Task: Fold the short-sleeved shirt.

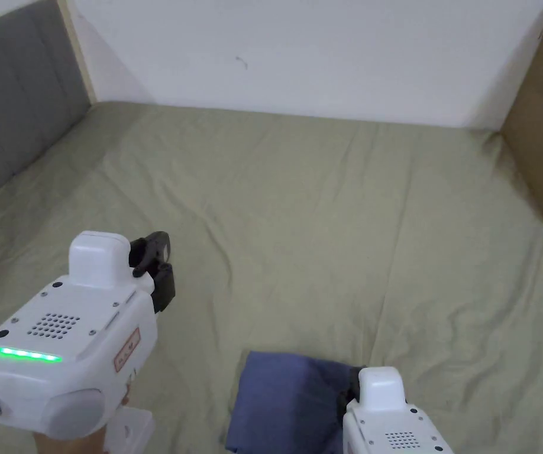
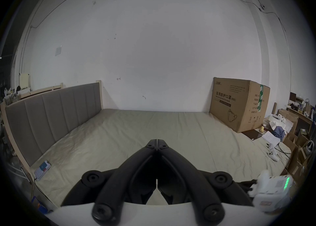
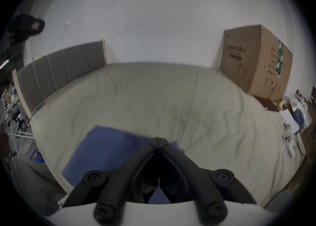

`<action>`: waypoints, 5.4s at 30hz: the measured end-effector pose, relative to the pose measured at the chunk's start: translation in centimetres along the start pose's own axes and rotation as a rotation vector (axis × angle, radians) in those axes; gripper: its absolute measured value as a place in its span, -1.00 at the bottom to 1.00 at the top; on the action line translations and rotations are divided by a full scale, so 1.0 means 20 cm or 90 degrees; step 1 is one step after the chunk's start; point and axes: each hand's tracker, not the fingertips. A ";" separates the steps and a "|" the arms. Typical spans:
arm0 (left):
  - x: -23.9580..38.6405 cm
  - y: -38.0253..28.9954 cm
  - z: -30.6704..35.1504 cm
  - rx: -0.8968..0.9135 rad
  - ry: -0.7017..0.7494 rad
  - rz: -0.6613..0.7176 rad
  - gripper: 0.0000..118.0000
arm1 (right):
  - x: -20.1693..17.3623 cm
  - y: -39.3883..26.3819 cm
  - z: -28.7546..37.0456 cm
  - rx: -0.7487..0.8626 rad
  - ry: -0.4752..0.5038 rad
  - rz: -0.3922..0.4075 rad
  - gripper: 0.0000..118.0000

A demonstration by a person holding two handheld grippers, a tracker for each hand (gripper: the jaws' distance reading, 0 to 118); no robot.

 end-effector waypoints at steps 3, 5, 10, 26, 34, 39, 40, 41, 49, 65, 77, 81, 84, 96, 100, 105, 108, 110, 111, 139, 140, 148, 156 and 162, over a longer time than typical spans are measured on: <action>0.00 -0.06 -0.03 -0.033 -0.006 0.012 -1.00 | -0.02 -0.11 -0.11 -0.064 -0.002 0.000 -1.00; -0.01 -0.10 -0.06 -0.066 -0.021 0.029 -1.00 | -0.04 -0.19 -0.17 -0.105 -0.016 0.010 -1.00; 0.00 -0.26 -0.18 -0.190 -0.081 0.097 -0.84 | -0.01 -0.22 -0.15 -0.079 -0.022 0.030 -1.00; 0.06 -0.89 -0.61 -0.618 -0.243 0.311 0.11 | 0.05 -0.19 -0.14 -0.090 0.016 -0.001 -1.00; 0.14 -0.87 -0.61 -0.602 -0.252 0.274 -0.70 | 0.11 -0.13 -0.10 -0.088 0.041 -0.014 -1.00; -0.03 -0.71 -0.61 -0.564 -0.244 0.237 -0.72 | 0.16 0.02 0.00 -0.017 0.045 -0.006 -1.00; -0.10 -0.66 -0.62 -0.556 -0.226 0.213 -0.72 | 0.17 0.05 0.01 -0.008 0.042 -0.001 -1.00; -0.17 -0.62 -0.63 -0.556 -0.218 0.195 -0.72 | 0.18 0.09 0.03 0.005 0.039 0.002 -1.00; -0.98 -0.35 -0.65 -0.528 -0.024 0.113 -0.72 | 0.17 0.31 0.04 0.068 0.029 0.012 -1.00; -1.76 -0.40 -0.79 -0.590 0.158 0.131 -0.67 | 0.01 0.47 -0.21 0.071 0.028 0.031 -1.00; -1.51 -0.13 -0.65 -0.469 0.187 0.098 0.40 | 0.14 0.57 -0.05 0.115 0.017 0.005 -1.00; -1.33 0.09 -0.52 -0.377 0.178 0.073 0.40 | 0.20 0.68 0.10 0.154 0.008 -0.006 -1.00; -1.13 0.26 -0.41 -0.299 0.167 0.061 0.40 | 0.25 0.77 0.23 0.192 -0.007 0.001 -1.00; -0.19 0.63 -0.01 0.069 0.076 0.009 0.39 | 0.44 1.03 0.76 0.339 -0.066 -0.009 -1.00; 0.08 0.56 0.00 0.138 0.058 -0.032 0.39 | 0.49 1.04 0.87 0.373 -0.099 -0.003 -1.00; 0.30 0.40 0.00 0.181 0.052 -0.040 0.37 | 0.56 1.01 0.95 0.391 -0.122 -0.001 -1.00; 0.40 0.32 0.00 0.196 0.049 -0.030 -0.04 | 0.58 0.99 0.98 0.395 -0.136 -0.003 -1.00; 0.43 0.29 0.00 0.197 0.050 -0.033 -1.00 | 0.59 0.98 0.99 0.394 -0.139 -0.006 -1.00; 0.43 0.28 -0.01 0.187 0.038 -0.027 -1.00 | 0.60 0.97 0.99 0.394 -0.143 -0.007 -1.00; 0.48 0.27 0.00 0.165 0.009 -0.059 -1.00 | 0.59 0.93 0.98 0.388 -0.143 -0.020 -1.00; 0.47 0.27 0.00 0.164 0.010 -0.059 -1.00 | 0.58 0.93 0.98 0.388 -0.143 -0.019 -1.00; 0.47 0.27 0.00 0.167 0.010 -0.058 -1.00 | 0.57 0.94 0.98 0.390 -0.140 -0.015 -1.00; 0.46 0.27 0.01 0.171 0.014 -0.065 -1.00 | 0.56 0.94 0.98 0.391 -0.137 -0.013 -1.00; 0.46 0.27 0.01 0.171 0.015 -0.064 -1.00 | 0.56 0.94 0.99 0.390 -0.137 -0.011 -1.00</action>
